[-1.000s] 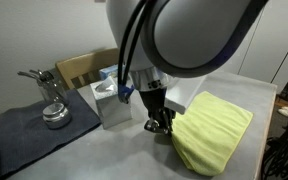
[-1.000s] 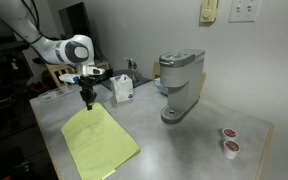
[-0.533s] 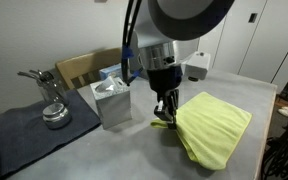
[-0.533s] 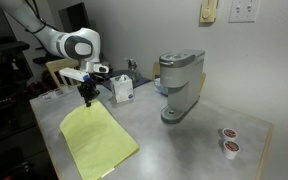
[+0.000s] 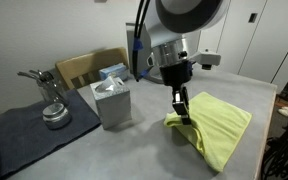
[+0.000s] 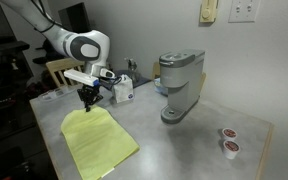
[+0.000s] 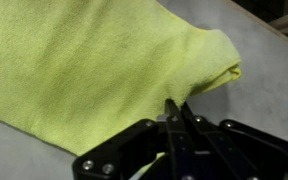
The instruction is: Fold the towel once on the table
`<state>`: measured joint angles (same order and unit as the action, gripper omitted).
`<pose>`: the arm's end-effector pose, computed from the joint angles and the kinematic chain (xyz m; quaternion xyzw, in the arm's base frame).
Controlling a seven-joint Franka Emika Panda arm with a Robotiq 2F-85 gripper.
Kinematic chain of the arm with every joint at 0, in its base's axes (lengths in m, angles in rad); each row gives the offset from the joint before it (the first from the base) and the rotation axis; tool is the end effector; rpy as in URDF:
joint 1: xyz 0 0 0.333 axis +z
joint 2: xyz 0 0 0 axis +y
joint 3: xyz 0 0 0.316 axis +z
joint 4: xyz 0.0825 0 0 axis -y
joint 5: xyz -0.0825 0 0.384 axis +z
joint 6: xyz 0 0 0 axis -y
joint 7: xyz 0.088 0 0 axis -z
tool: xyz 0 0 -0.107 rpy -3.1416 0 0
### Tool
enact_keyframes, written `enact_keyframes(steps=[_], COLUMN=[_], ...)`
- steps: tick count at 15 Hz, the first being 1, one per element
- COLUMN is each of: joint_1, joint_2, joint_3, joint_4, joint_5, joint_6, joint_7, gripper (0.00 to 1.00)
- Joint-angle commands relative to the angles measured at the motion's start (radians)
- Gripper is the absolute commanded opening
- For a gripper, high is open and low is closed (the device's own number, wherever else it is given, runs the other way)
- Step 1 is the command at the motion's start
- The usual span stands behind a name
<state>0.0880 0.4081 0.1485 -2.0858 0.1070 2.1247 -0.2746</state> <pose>0.5264 0.1328 0.2051 -0.9576 -0.2125 0.1805 0.0730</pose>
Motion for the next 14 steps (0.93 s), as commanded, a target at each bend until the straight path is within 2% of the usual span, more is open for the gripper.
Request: enact_keyframes(steps=[1, 14], joint_1=[-0.030, -0.081], joint_2=[-0.005, -0.048], joint_3=[-0.007, -0.049], joint_4=[-0.009, -0.031], joint_5=[-0.002, -0.009], joint_6=[-0.044, -0.039], joint_7=[-0.029, -0.037], gripper=[0.01, 0.01])
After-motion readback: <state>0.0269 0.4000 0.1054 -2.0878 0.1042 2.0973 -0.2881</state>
